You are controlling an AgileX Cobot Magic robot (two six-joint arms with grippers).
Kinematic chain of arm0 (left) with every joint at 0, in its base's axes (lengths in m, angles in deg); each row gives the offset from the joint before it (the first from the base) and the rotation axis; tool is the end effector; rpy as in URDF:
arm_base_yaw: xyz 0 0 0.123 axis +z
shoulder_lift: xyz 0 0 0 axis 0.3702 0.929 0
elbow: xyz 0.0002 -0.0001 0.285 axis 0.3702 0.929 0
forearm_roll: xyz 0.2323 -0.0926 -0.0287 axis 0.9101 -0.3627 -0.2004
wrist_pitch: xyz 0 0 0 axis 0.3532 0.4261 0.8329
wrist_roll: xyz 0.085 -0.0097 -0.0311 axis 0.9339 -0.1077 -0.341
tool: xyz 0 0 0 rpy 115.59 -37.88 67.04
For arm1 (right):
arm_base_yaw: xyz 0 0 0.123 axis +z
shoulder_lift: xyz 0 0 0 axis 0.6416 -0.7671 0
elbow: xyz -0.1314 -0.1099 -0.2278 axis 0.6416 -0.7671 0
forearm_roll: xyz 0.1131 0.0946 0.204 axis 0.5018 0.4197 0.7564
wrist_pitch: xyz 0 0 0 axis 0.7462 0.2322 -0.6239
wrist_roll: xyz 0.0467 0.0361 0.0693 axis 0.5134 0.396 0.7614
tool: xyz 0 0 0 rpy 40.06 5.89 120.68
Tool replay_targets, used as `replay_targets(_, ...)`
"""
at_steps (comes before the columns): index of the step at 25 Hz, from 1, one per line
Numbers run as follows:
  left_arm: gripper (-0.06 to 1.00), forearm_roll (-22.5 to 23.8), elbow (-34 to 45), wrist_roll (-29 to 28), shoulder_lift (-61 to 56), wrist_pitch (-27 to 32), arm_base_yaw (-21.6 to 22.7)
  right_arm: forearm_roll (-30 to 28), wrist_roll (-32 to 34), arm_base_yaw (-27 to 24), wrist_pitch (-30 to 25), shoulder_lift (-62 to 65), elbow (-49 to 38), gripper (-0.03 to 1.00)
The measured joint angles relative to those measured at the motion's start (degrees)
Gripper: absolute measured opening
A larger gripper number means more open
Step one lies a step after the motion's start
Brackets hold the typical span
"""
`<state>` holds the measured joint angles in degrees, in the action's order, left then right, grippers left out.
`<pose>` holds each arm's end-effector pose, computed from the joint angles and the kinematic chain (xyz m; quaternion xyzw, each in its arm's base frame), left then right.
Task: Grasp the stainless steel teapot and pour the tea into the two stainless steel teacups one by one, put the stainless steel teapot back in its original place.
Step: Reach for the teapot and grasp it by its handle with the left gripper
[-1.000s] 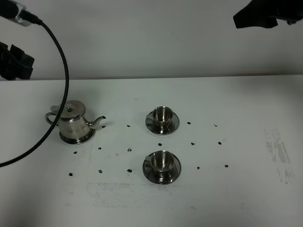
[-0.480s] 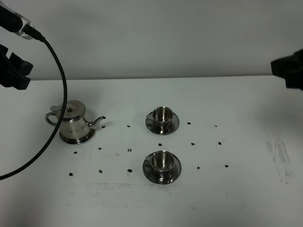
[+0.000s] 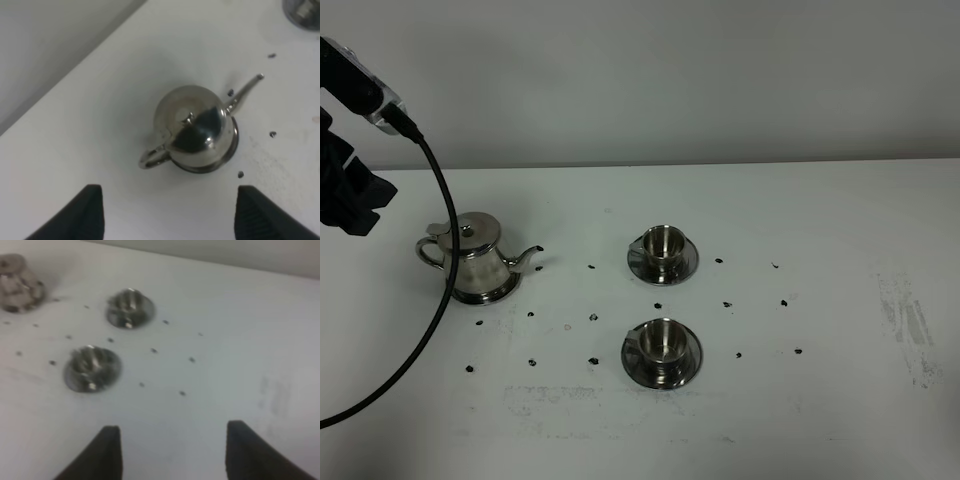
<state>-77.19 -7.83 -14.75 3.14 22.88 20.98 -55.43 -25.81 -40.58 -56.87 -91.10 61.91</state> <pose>0.3300 -0.0233 0.3364 0.3487 0.8510 0.0331 0.3913 0.0771 0.0211 0.3552 -0.1223 0.8703 0.0669 0.4723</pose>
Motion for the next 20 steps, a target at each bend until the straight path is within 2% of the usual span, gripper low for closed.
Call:
replay_targets(5,0.57,0.00,0.00,0.52,0.00,1.44,0.00,-8.32,9.53,0.00,-2.80,13.71,-5.56,0.45)
replay_targets(9,0.57,0.51,0.00,0.59,1.36,2.37,0.00,-13.17,12.08,0.00,-7.16,20.66,-8.88,0.45)
replay_targets(14,0.57,2.87,0.00,0.59,4.99,2.58,0.00,-14.47,12.90,0.00,-8.43,25.08,-12.54,0.44)
replay_targets(20,0.57,3.32,0.00,0.59,6.72,1.26,0.00,-14.47,13.08,0.00,-8.64,26.88,-15.32,0.38)
